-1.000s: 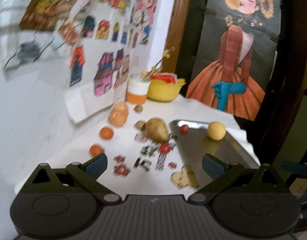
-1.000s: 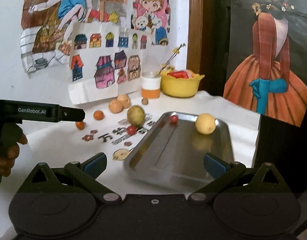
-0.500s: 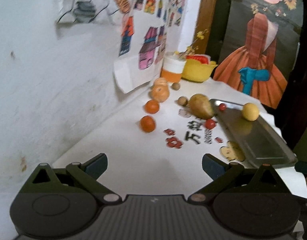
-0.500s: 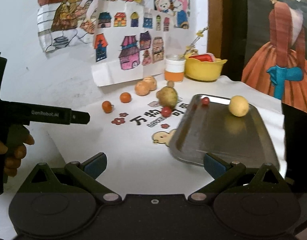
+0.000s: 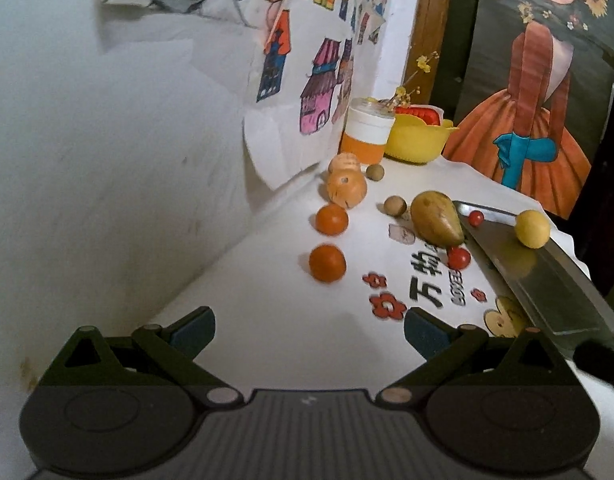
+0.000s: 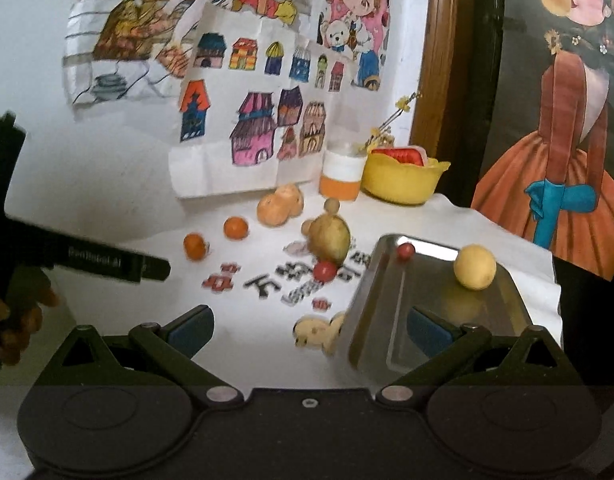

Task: Organize fruits
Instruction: 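Lift both open tools away from the tray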

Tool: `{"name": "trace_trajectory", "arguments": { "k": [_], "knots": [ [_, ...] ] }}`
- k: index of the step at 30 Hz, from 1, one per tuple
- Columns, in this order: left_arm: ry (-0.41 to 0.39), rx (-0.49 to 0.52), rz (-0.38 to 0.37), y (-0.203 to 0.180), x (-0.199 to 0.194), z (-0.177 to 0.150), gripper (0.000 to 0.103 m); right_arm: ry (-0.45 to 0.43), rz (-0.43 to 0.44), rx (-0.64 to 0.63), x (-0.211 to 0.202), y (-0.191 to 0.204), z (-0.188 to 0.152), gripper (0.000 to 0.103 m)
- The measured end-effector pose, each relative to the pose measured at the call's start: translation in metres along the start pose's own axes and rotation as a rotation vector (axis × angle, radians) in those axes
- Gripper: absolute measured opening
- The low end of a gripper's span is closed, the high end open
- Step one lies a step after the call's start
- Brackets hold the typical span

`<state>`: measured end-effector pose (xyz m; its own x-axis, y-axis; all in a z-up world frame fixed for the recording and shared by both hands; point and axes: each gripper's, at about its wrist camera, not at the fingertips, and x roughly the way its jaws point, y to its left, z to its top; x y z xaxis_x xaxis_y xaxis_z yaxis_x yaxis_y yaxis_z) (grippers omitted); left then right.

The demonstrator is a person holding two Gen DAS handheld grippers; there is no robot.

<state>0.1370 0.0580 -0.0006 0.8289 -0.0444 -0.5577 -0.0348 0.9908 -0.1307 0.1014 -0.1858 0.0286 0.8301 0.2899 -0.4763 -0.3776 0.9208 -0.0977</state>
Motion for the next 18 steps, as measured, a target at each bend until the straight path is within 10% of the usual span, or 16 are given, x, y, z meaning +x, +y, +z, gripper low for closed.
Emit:
{"name": "trace_trajectory", "arguments": {
  "k": [18],
  "knots": [
    [-0.057, 0.158, -0.026, -0.013, 0.042, 0.019, 0.102, 0.091, 0.143, 0.085, 0.101, -0.025, 0.041, 0.091]
  ]
}}
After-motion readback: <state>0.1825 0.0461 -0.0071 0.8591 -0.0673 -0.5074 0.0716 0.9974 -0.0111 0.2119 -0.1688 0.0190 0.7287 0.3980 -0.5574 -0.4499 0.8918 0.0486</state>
